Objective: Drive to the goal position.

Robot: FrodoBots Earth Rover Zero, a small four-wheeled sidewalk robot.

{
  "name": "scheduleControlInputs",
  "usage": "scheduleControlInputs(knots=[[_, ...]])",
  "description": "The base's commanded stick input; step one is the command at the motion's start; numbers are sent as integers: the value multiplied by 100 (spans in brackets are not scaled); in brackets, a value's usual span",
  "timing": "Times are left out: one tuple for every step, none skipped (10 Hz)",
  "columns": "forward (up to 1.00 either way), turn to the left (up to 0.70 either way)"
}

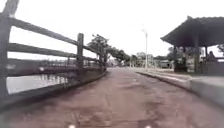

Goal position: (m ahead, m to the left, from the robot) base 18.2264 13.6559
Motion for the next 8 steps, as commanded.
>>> scheduleControlInputs(knots=[[100,-29],[100,-29],[100,-29],[100,-29],[100,-29],[100,-29],[100,-29],[100,-3]])
